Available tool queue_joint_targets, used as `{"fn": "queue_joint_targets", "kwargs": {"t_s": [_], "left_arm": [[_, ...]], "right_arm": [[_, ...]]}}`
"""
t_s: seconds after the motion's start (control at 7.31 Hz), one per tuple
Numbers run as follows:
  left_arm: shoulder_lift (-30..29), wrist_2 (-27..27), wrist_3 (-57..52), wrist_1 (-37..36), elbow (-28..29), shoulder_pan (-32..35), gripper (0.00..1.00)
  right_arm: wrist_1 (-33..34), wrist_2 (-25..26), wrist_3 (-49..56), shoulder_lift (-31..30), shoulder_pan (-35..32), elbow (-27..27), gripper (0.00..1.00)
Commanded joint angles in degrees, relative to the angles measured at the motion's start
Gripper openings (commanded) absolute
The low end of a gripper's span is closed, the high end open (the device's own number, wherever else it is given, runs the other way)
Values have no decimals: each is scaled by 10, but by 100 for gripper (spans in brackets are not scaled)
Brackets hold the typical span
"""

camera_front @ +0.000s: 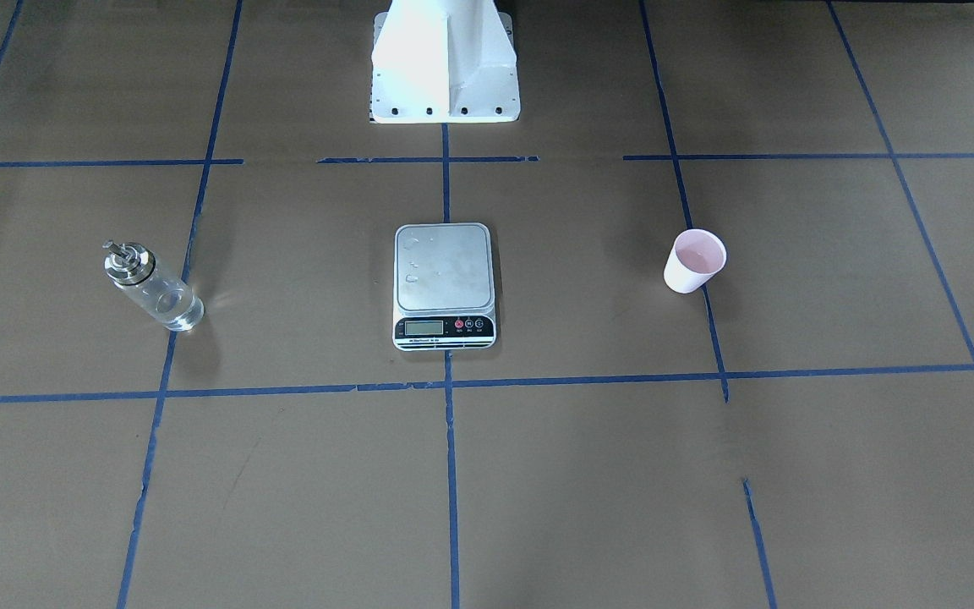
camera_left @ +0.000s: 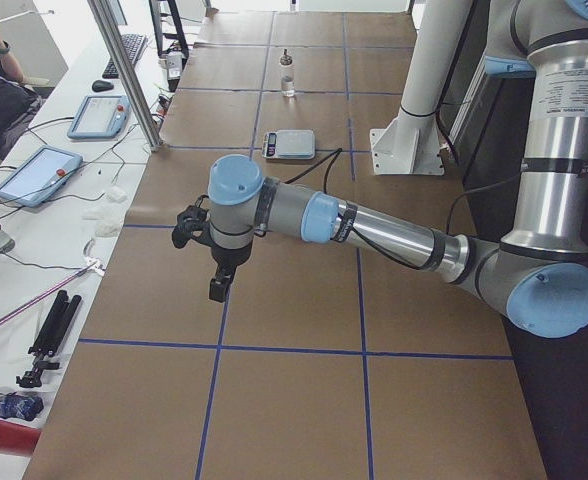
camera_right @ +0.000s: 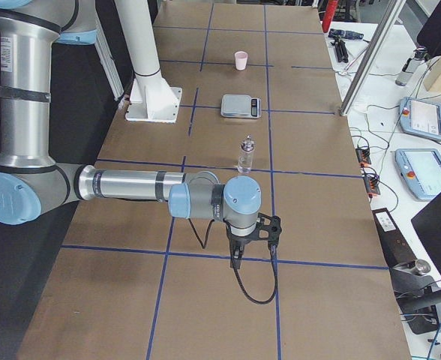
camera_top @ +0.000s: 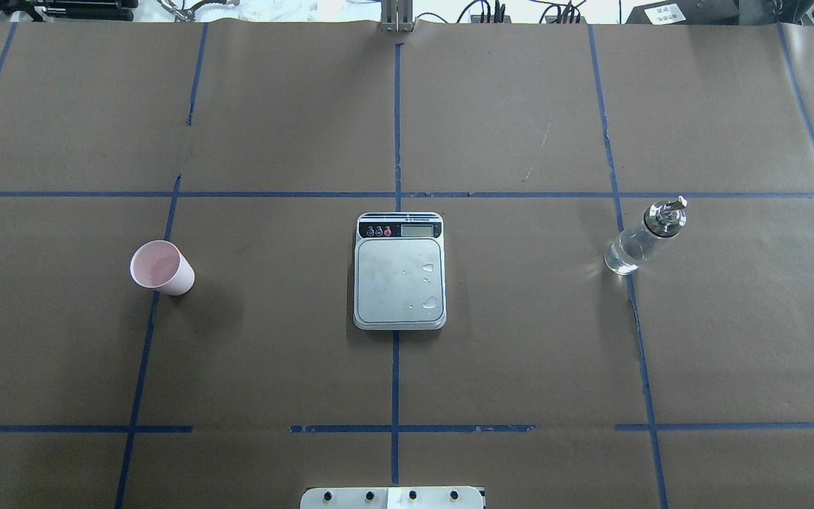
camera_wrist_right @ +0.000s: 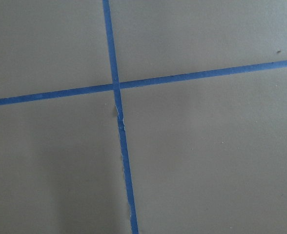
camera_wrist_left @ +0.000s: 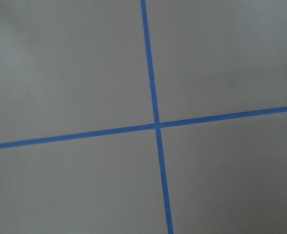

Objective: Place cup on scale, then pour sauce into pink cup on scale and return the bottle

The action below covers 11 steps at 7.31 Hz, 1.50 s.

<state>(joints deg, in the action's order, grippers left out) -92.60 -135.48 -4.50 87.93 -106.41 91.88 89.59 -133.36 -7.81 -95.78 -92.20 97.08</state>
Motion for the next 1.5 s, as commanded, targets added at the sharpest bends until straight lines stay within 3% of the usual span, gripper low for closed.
{"fn": "queue_joint_targets", "kwargs": {"t_s": [0.0,0.14,0.27,0.55,0.82,1.09,1.37], "left_arm": [[-4,-33,79,66,-12,-42,100],[-5,-56,130,72,-18,-57,100],[-18,-69,272,82,-9,-109,100],[-17,3,509,175,-32,-212,100],[-22,120,697,179,-57,-338,100],[-23,172,728,179,-51,-394,100],[-23,176,728,180,-44,-428,100]], "right_arm": [[0,-1,1,3,1,2,100],[1,-3,1,10,2,1,100],[1,-3,1,11,2,1,100],[1,-3,1,11,4,1,100],[1,-3,1,15,4,1,100],[1,-3,2,16,5,1,100],[1,-2,2,19,6,0,100]]}}
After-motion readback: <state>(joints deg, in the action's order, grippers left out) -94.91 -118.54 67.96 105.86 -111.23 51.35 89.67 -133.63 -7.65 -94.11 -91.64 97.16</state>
